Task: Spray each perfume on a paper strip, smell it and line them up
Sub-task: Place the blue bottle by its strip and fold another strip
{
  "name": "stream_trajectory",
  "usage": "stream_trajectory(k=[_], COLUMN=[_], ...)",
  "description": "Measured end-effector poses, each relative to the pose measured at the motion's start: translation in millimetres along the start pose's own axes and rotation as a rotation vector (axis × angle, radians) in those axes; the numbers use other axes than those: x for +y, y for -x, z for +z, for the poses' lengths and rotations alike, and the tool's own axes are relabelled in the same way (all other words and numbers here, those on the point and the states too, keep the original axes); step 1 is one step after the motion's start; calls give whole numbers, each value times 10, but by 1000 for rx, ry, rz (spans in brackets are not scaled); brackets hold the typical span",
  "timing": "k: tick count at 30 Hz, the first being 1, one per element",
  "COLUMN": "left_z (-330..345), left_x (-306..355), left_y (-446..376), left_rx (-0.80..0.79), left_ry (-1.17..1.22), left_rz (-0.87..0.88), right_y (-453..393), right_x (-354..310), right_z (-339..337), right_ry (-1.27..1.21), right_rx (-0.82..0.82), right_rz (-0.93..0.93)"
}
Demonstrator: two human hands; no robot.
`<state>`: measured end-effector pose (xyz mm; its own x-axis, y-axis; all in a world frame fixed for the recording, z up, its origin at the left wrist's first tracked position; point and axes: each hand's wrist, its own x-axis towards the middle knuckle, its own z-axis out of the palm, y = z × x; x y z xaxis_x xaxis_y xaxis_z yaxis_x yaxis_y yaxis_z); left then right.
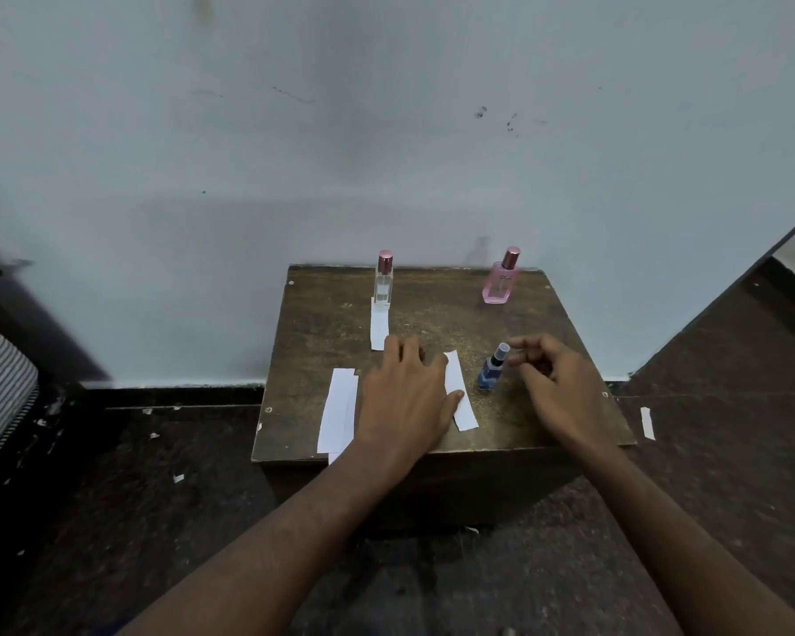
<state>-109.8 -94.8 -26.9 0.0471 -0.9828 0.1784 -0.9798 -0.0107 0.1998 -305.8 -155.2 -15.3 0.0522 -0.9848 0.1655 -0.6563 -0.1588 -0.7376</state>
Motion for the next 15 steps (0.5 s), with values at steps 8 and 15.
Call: stream_trajectory(k=[8,15], left_z=[62,176], left_x=[-178,-183], left_y=[-396,-623], left_rx=[46,76], left_ry=[4,-1], left_rz=[21,-6], right_y=[-44,-154], right_x=[26,85], right_z=[79,83], right_ry=[76,161], right_rx=[-182,-277], right_rz=[-110,-184])
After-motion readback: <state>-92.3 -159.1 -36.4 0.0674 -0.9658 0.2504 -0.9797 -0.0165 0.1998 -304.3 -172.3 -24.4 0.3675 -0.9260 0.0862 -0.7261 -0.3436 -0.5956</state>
